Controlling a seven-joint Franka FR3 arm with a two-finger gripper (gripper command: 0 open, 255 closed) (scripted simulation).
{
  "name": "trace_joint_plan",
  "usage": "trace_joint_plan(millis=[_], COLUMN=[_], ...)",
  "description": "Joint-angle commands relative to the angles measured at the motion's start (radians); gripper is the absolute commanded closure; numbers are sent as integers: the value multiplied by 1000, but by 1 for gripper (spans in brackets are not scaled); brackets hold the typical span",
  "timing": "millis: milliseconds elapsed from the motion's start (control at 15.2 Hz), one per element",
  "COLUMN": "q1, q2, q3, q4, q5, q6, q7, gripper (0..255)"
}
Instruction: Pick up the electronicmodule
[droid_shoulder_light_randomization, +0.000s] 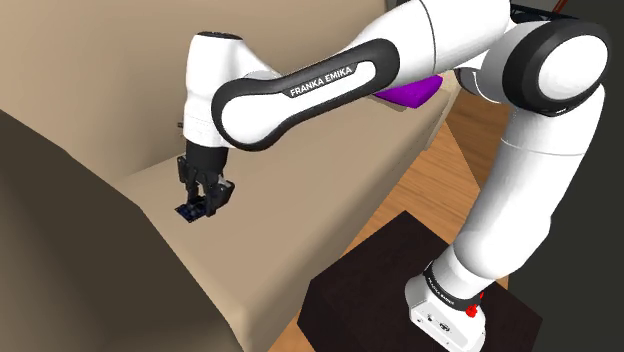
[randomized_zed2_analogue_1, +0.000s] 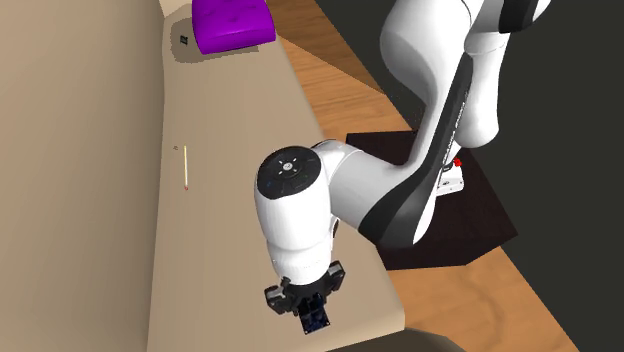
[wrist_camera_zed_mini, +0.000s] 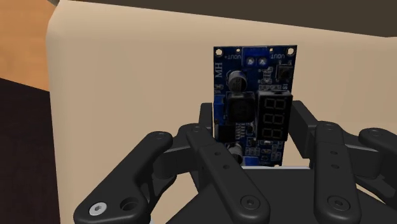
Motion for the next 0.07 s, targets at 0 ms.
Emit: trace_joint_plan(millis=[0], q1=[-3], q2=[-5], q3=[2], q4=[2], q5=[4], q6=[-6], q7=[-2], gripper=[255])
